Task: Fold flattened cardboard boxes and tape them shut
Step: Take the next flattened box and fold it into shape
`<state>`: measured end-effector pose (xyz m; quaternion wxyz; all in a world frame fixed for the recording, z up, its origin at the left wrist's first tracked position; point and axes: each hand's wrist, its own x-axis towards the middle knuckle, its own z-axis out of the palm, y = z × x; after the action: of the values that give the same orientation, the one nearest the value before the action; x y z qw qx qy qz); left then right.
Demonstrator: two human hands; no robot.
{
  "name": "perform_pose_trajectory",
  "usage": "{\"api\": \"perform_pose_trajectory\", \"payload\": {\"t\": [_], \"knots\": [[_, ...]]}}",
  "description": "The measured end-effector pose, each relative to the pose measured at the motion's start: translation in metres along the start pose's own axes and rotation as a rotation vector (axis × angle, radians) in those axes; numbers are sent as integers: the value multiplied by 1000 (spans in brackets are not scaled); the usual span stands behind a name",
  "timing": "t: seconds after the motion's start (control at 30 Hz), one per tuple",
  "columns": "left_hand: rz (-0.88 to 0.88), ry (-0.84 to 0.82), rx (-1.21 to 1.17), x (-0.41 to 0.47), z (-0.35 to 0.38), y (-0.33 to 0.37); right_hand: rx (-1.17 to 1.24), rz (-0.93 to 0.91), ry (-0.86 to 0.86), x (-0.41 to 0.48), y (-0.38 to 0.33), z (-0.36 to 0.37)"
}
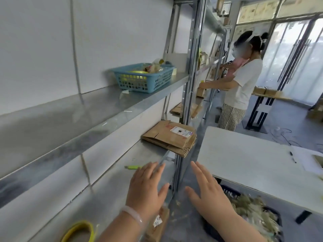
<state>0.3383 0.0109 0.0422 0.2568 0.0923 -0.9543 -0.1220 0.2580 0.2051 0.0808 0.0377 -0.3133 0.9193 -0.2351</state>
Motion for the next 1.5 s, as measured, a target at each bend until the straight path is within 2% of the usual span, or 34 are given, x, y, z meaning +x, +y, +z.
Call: {"api": "perform_pose_trajectory", "payload": {"t": [0.27,0.47,0.63,0.8,0.87,0.97,1.07,1.2,1.37,1.5], "knots": [[-16,-133,-10,112,71,-25,123,171,-38,111,60,1],[-53,-156,22,190,125,-34,271,184,-43,221,103,14],[-227,-269,-12,230,169,-30,607,347,-82,319,148,35],[-346,-344,-7,253,196,-32,1011,569,-311,390,182,65],[-422,-387,-98,254,204,-35,1205,706,-308,408,190,77],[-535,-437,-283,253,211,-39,1298,784,-319,422,193,82],[-607,-419,-344,252,213,-39,1263,735,-386,432,191,84],[-709,-294,-447,251,205,-38,1191,630,-386,434,195,75],[-895,-35,-415,242,185,-58,1015,360,-304,420,212,44],[-1106,196,-500,236,168,-77,1028,184,-405,407,217,15]]}}
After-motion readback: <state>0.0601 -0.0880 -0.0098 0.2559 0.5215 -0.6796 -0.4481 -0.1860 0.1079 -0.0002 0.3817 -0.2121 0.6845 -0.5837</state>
